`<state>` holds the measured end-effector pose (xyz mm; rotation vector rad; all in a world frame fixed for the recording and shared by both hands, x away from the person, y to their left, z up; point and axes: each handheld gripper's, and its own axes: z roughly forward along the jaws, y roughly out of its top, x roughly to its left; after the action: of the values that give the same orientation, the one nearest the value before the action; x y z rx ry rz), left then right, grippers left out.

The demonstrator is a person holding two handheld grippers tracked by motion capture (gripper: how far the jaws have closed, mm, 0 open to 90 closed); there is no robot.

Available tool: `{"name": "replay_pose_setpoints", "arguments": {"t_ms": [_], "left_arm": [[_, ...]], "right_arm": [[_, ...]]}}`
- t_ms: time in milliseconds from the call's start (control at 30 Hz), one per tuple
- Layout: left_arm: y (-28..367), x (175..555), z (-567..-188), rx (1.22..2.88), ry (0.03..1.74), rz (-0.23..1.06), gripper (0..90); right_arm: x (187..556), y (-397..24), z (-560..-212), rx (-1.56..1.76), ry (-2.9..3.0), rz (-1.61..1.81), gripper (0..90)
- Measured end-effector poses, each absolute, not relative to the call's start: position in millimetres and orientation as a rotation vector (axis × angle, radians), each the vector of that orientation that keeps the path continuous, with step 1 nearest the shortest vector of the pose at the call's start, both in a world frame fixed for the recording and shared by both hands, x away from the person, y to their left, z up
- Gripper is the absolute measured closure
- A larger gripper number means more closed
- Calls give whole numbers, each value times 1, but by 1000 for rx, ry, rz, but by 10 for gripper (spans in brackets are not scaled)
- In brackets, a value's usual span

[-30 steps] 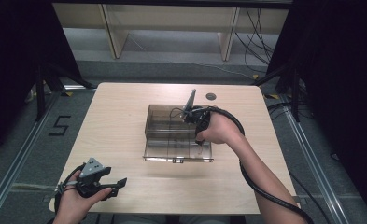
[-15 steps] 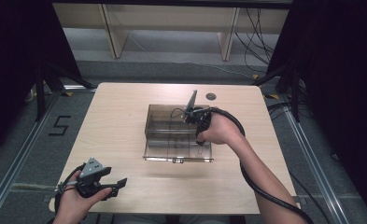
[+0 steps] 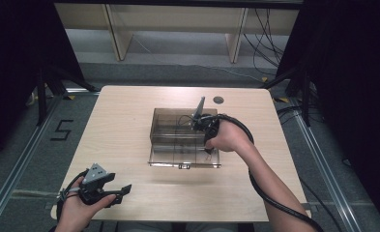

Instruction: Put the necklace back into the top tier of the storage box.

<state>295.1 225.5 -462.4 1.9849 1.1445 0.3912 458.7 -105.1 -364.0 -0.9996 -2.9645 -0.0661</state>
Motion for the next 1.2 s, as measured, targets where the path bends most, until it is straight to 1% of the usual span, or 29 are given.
{"name": "replay_pose_setpoints", "arguments": {"t_ms": [1200], "left_arm": [[225, 295, -463, 1987, 1141, 392, 247]], "right_arm": [[464, -103, -387, -989, -2945, -17, 858]]}}
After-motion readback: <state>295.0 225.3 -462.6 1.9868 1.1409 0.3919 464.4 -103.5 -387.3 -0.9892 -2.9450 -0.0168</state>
